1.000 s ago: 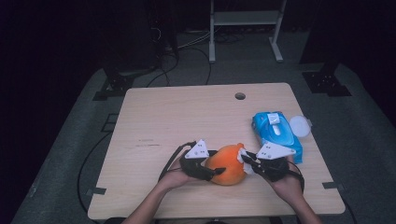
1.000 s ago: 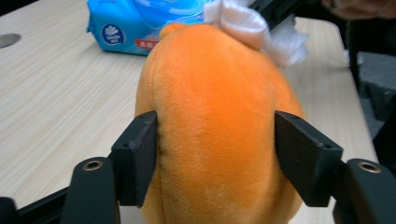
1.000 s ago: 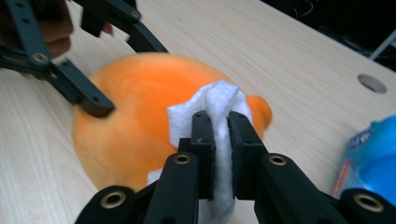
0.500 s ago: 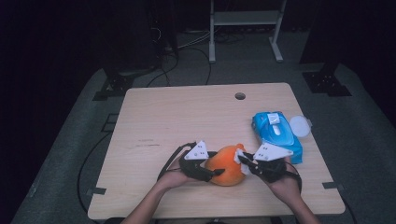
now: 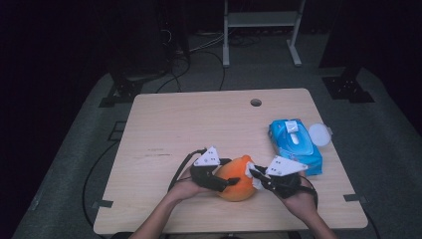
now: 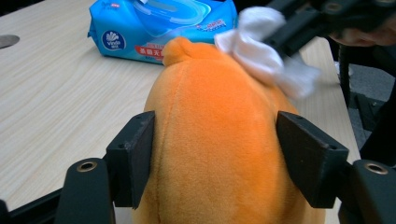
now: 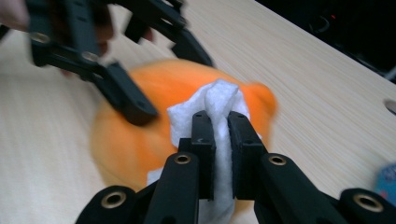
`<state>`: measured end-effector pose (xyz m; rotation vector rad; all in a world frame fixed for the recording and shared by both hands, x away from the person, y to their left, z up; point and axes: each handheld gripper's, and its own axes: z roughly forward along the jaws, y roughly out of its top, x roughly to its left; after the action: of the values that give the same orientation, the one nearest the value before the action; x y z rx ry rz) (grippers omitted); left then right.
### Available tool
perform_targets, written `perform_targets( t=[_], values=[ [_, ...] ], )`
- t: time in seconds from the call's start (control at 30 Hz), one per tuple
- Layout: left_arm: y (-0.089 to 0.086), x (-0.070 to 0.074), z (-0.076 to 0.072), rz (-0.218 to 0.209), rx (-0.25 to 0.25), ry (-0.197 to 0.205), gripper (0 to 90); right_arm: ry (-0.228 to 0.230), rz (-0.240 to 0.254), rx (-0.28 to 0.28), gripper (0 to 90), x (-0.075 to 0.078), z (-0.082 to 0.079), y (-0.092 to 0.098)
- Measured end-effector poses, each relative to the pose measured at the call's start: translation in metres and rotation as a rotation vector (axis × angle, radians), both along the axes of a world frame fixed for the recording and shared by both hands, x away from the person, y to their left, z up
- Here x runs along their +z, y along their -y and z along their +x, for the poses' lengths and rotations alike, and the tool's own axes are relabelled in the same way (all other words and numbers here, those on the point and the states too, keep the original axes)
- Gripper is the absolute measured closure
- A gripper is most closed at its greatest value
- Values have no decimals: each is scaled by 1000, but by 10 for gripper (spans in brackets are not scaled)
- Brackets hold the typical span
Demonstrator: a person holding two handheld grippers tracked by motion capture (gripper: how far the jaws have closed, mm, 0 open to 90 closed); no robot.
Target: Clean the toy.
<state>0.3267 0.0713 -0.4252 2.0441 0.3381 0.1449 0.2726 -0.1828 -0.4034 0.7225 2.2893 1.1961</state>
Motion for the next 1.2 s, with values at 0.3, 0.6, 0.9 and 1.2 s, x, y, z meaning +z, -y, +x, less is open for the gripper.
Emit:
perform_targets(
  t=[0.3, 0.6, 0.9, 1.2],
  values=[
    [-6, -4, 2, -16, 4, -15, 298, -40, 24, 17, 815, -2, -5, -2],
    [-6, -6, 5, -31, 42, -36, 305, -59, 20, 51, 814, -6, -1, -2],
    [-6, -8, 5, -31, 34, -34, 302, -127, 36, 42, 814, -10, 1, 6],
    [5, -6, -4, -11, -21, 10, 312, -83, 89, -3, 812, 0, 6, 11]
  ],
)
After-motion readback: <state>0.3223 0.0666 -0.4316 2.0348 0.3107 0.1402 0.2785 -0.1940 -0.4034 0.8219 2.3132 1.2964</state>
